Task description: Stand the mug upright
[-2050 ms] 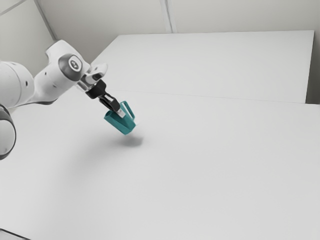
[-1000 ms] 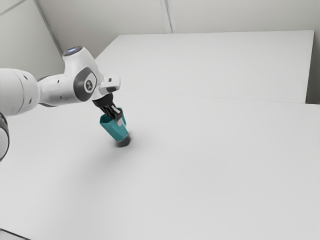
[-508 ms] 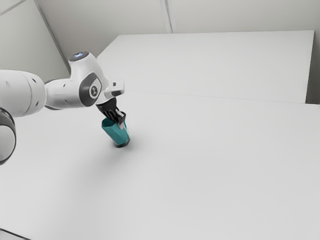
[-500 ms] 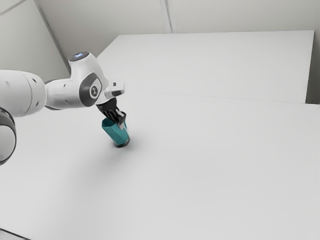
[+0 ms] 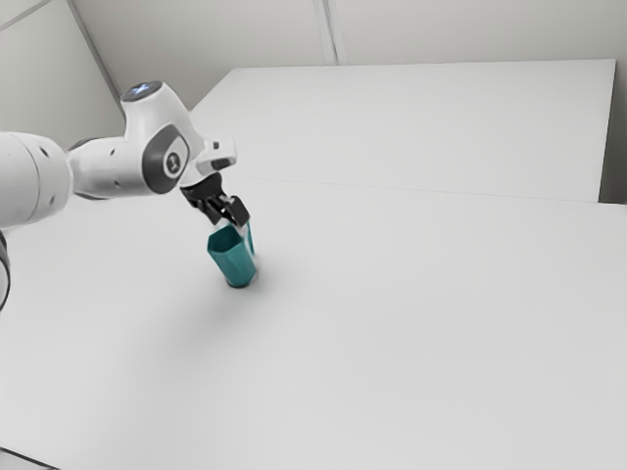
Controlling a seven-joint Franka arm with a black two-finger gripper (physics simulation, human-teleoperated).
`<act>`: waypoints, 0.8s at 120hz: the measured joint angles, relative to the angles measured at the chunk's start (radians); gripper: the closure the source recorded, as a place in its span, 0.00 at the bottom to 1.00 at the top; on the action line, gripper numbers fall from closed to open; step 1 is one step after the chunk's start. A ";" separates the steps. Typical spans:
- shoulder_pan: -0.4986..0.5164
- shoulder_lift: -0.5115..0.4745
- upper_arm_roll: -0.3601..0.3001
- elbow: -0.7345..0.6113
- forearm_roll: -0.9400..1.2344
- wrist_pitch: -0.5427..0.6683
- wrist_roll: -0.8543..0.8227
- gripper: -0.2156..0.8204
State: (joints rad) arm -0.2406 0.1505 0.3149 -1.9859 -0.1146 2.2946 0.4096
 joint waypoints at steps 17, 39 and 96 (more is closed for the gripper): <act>0.002 -0.063 0.003 0.058 0.063 -0.058 -0.006 0.28; 0.018 -0.110 0.003 0.166 0.148 -0.178 -0.012 0.25; 0.080 -0.193 -0.054 0.328 0.249 -0.431 -0.045 0.23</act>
State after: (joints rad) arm -0.1603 -0.0426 0.2613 -1.6574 0.1349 1.8633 0.3647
